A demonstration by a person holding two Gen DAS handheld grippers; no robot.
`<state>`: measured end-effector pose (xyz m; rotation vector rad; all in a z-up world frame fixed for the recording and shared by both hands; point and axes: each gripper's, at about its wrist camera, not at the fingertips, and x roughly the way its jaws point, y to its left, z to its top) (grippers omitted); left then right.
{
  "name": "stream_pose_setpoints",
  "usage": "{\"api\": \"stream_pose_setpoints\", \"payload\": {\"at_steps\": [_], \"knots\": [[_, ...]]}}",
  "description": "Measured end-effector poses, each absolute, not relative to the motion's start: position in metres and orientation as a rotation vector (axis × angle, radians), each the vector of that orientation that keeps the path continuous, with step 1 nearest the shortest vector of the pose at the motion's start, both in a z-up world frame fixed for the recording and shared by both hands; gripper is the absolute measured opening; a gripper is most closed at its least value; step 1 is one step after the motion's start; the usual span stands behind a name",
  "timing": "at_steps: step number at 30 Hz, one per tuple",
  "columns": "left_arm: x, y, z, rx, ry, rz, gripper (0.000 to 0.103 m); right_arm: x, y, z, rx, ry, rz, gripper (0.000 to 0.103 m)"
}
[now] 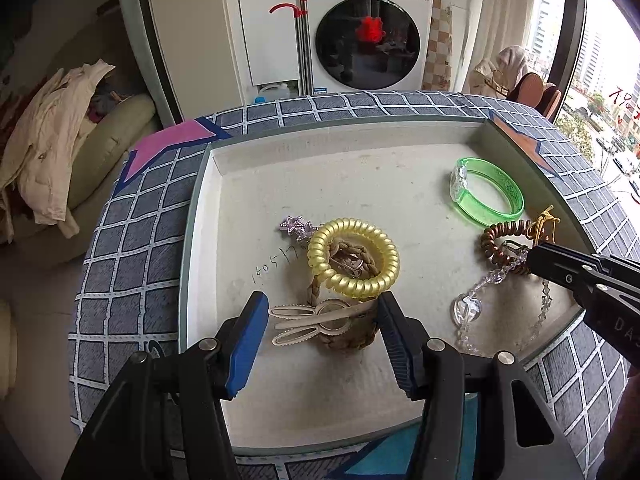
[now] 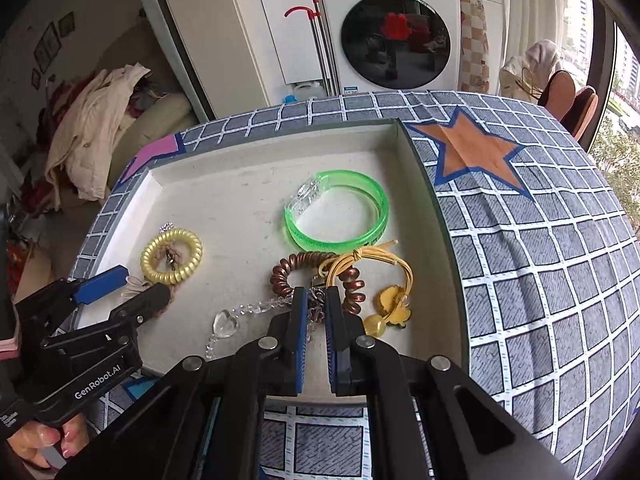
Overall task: Organize jewelry
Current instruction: 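Carry the hair clip and silver chain into the tray and open both tools, then move the left tool toward the orange-white coil bracelet and the right tool toward the silver charm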
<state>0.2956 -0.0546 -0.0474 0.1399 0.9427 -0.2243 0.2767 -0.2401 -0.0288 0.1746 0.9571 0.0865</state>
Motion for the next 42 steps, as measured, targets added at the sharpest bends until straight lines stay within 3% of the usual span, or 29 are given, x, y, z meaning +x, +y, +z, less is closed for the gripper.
{"api": "stream_pose_setpoints", "payload": {"at_steps": [5,6,7,9,18,19,20,21,32,34,42], "knots": [[0.294,-0.054,-0.047,0.142,0.943,-0.221,0.075,0.277,-0.24,-0.028,0.181,0.969,0.09,0.011],[0.294,-0.054,-0.047,0.143,0.943,-0.218,0.075,0.277,-0.24,-0.028,0.186,0.973,0.097,0.019],[0.293,-0.054,-0.047,0.143,0.942,-0.217,0.075,0.277,-0.239,-0.028,0.191,0.974,0.103,0.037],[0.292,-0.053,-0.045,0.142,0.938,-0.213,0.075,0.274,-0.239,-0.024,0.197,0.958,0.106,0.061],[0.286,-0.044,-0.027,0.096,0.92,-0.217,0.075,0.25,-0.238,0.006,0.211,0.882,0.13,0.066],[0.284,-0.043,-0.025,0.094,0.914,-0.215,0.078,0.245,-0.238,0.008,0.211,0.875,0.132,0.067],[0.283,-0.042,-0.023,0.091,0.909,-0.212,0.095,0.241,-0.238,0.011,0.213,0.873,0.135,0.068],[0.281,-0.041,-0.02,0.087,0.892,-0.203,0.103,0.238,-0.239,0.012,0.217,0.87,0.137,0.069],[0.26,-0.029,0.002,0.095,0.827,-0.204,0.103,0.191,-0.25,0.017,0.24,0.878,0.138,0.082],[0.252,-0.024,0.004,0.1,0.827,-0.211,0.103,0.183,-0.248,0.014,0.237,0.891,0.149,0.09],[0.193,0.012,0.015,0.161,0.794,-0.206,0.103,0.142,-0.233,0.002,0.191,0.945,0.189,0.09]]}}
